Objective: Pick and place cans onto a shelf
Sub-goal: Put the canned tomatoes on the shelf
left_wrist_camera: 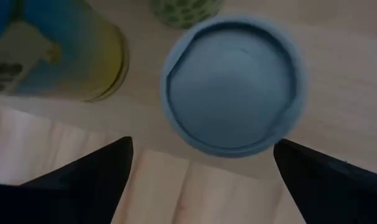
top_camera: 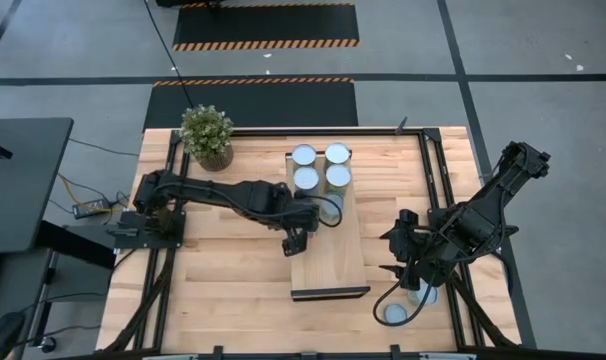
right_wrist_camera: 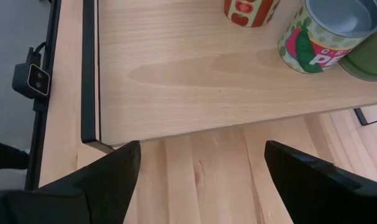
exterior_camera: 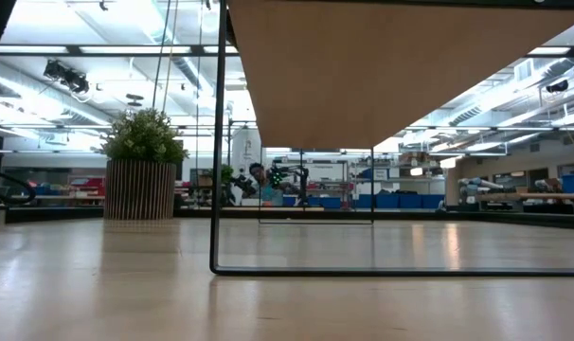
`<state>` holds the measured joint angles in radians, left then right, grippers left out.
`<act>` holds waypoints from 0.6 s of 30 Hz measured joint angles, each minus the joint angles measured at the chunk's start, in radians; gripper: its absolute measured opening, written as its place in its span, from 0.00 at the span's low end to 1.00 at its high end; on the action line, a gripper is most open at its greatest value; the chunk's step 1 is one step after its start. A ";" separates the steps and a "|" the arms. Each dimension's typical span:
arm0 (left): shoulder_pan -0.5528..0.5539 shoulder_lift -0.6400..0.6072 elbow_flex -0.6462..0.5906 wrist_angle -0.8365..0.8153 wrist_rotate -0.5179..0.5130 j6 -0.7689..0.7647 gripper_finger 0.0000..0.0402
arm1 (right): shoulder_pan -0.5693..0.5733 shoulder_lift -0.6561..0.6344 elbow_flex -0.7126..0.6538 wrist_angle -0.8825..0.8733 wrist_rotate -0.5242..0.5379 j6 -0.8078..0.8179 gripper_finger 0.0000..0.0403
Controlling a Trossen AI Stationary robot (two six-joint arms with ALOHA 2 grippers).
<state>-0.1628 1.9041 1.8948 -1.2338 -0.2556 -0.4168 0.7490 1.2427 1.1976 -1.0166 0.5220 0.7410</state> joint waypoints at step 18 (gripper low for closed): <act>-0.013 -0.006 -0.021 -0.096 -0.036 -0.051 0.98 | 0.001 0.000 0.000 0.034 0.000 -0.004 0.87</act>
<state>-0.1761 1.8980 1.8736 -1.3297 -0.2913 -0.4679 0.7502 1.2427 1.1976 -0.9829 0.5224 0.7372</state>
